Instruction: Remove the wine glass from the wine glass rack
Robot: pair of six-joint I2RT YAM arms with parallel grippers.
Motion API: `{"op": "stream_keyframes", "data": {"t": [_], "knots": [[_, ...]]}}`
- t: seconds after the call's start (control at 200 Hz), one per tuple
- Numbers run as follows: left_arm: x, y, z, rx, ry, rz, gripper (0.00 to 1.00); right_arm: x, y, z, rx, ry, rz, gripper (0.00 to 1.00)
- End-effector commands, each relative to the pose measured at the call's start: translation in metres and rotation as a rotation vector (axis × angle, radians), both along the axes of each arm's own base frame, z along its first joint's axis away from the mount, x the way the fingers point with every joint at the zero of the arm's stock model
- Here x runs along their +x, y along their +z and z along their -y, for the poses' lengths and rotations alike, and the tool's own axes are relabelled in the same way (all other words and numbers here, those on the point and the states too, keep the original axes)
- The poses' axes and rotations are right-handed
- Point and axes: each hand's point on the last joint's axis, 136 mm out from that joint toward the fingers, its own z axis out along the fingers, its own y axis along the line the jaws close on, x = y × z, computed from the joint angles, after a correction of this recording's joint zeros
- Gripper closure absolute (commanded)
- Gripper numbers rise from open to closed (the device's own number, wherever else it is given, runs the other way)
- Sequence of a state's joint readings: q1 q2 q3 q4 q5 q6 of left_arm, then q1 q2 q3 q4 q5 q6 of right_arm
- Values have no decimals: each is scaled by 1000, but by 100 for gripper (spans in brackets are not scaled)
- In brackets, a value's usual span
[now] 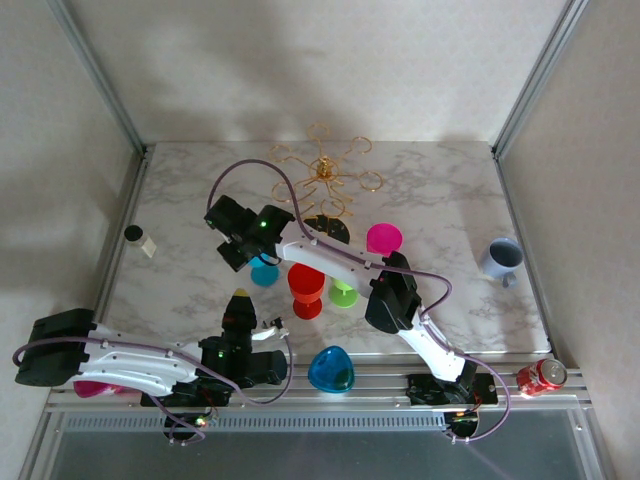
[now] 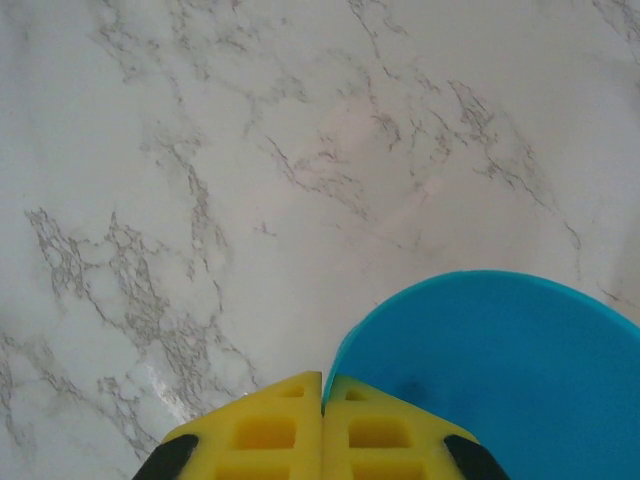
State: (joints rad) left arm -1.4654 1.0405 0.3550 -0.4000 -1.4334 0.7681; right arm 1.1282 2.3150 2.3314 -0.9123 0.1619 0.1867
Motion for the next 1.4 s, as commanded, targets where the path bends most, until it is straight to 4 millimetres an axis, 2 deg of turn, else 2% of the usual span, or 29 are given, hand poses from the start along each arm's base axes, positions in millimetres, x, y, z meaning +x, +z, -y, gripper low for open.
{"op": "stream_keyframes", "data": {"t": [0.0, 0.27, 0.776, 1.066, 1.397], "knots": [[-2, 15, -4, 10, 25, 80, 94, 5, 1, 6, 4, -33, -2, 100], [-3, 16, -5, 10, 25, 83, 93, 6, -5, 9, -7, -52, -2, 100], [-3, 17, -8, 8, 28, 85, 94, -2, 7, 3, -37, -37, 72, 100], [-4, 11, -18, 34, 24, 76, 96, -11, 15, -1, -17, -28, 72, 100], [-4, 11, -18, 21, 21, 69, 95, -10, 1, -3, -37, -34, 64, 100]]}}
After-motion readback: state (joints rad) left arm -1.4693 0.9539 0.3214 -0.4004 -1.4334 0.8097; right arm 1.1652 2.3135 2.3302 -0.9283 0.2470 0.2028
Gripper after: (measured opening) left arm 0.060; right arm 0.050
